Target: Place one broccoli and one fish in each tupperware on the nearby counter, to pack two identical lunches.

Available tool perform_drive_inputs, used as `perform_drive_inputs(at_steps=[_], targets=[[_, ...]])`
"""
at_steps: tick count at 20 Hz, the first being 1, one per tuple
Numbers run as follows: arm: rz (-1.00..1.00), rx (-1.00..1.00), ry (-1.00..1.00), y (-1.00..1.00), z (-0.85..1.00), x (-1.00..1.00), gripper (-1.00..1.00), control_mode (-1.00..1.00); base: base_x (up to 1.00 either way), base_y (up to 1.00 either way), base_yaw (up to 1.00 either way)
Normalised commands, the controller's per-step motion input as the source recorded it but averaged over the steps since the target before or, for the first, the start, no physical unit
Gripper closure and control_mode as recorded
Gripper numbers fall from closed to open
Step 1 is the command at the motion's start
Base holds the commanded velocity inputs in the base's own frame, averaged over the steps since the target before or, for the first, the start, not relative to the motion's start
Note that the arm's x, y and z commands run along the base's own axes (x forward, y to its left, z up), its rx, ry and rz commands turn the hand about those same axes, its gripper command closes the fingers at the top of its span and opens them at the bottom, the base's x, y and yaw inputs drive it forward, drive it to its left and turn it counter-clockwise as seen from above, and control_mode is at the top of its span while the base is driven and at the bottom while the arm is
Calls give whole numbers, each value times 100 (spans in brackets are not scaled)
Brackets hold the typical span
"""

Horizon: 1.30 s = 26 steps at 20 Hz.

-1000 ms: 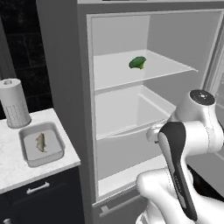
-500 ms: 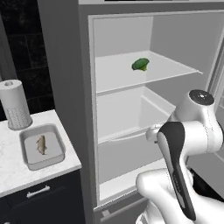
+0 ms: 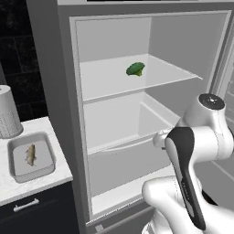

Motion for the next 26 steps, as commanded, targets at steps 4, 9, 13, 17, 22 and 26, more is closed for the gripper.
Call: perform_drive_inputs(at_steps=[4, 9, 13, 17, 22, 26], targets=[[0, 0, 0, 0, 0, 0, -100, 100, 0, 0, 0], [0, 0, 0, 0, 0, 0, -100, -100, 0, 0, 0], [-7, 14, -4, 0, 10, 0, -100, -100, 0, 0, 0], [-20, 29, -10, 2, 60, 0, -100, -100, 0, 0, 0], [-42, 42, -10, -1, 89, 4, -100, -100, 0, 0, 0], [-42, 29, -6, 0, 89, 11, -100, -100, 0, 0, 0]])
